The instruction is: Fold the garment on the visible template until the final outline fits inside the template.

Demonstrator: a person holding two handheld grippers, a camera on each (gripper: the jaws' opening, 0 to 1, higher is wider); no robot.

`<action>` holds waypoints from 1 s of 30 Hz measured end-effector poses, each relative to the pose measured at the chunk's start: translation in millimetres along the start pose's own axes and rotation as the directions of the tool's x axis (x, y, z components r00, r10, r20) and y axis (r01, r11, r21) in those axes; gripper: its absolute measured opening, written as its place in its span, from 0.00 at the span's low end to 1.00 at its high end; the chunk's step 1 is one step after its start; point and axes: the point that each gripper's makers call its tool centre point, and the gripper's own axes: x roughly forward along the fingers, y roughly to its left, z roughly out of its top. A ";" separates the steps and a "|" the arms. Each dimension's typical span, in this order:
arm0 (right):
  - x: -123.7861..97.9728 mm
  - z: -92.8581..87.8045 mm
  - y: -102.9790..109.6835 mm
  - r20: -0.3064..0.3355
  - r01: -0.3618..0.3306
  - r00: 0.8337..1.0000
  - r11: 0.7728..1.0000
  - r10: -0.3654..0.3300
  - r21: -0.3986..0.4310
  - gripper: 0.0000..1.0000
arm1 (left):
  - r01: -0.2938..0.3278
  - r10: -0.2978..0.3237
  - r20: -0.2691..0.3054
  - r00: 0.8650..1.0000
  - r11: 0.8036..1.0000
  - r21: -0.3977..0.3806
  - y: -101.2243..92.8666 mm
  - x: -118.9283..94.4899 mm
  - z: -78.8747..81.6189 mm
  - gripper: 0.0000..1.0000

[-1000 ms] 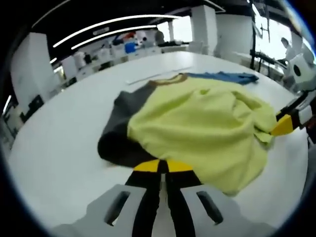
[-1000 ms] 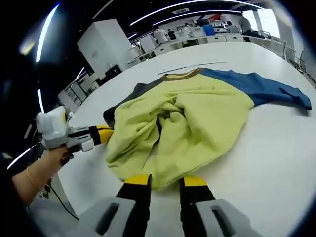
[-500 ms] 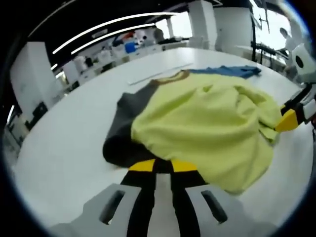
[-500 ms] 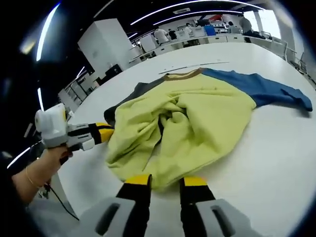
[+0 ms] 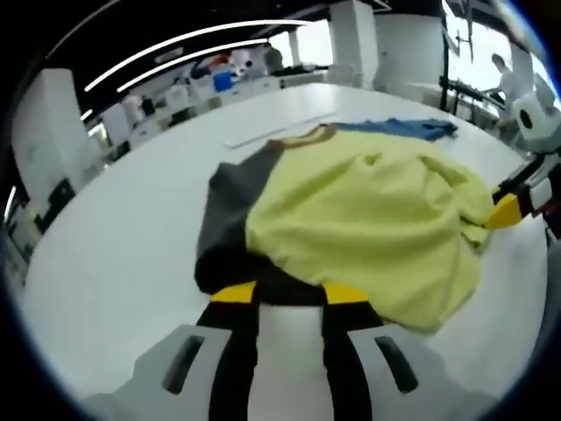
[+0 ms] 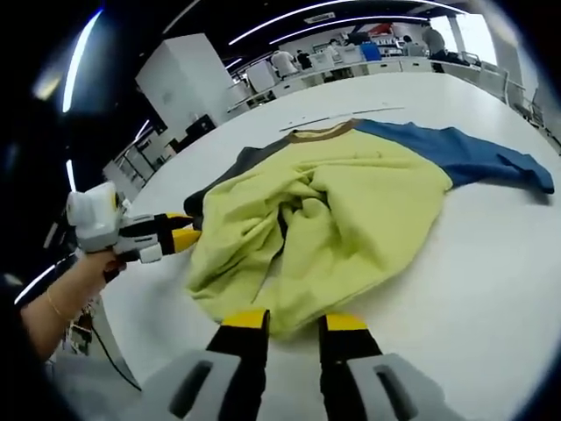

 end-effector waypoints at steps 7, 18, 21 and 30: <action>-0.5 -0.2 -0.8 0.000 -0.001 1.000 1.000 0.001 0.011 0.19 | 0.018 -0.018 -0.013 1.000 1.000 0.007 6.7 -3.2 2.3 0.21; -0.1 -0.3 -1.3 0.001 0.000 1.000 1.000 0.000 0.011 0.18 | 0.090 -0.095 -0.070 0.993 0.994 -0.068 -9.0 5.0 -6.1 0.10; 0.3 0.2 -1.4 0.002 -0.001 1.000 1.000 0.001 0.013 0.18 | 0.078 -0.086 -0.099 0.991 0.994 -0.081 -7.1 6.0 -6.0 0.10; 0.1 -0.7 -0.9 -0.003 -0.007 1.000 1.000 0.007 0.015 0.17 | 0.119 -0.133 -0.199 0.971 0.990 -0.080 -9.0 6.8 -7.1 0.09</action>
